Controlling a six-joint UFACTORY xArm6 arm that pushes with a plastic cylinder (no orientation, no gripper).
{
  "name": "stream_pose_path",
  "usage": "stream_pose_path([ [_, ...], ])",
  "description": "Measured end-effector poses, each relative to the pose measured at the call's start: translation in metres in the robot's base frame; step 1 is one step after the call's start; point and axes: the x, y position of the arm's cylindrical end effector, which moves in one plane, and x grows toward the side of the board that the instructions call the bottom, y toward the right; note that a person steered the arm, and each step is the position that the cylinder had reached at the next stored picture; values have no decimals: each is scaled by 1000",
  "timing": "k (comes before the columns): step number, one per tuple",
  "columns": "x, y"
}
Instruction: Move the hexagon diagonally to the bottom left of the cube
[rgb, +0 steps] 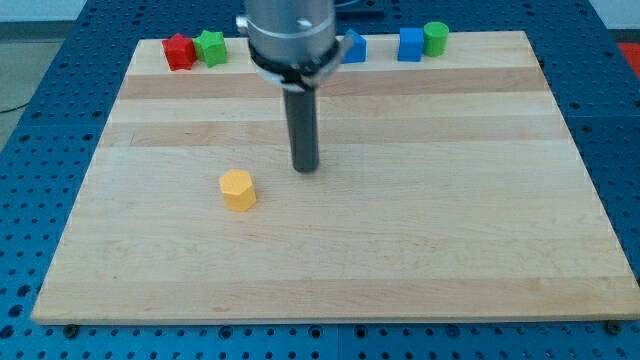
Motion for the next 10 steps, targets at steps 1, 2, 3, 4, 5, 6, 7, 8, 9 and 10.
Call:
stream_pose_path([
  [1, 53, 18],
  [2, 72, -31],
  [3, 71, -90],
  [4, 61, -124],
  [5, 38, -117],
  [6, 34, -77],
  [7, 17, -36],
  [8, -6, -35],
  [9, -15, -62],
  [10, -41, -62],
])
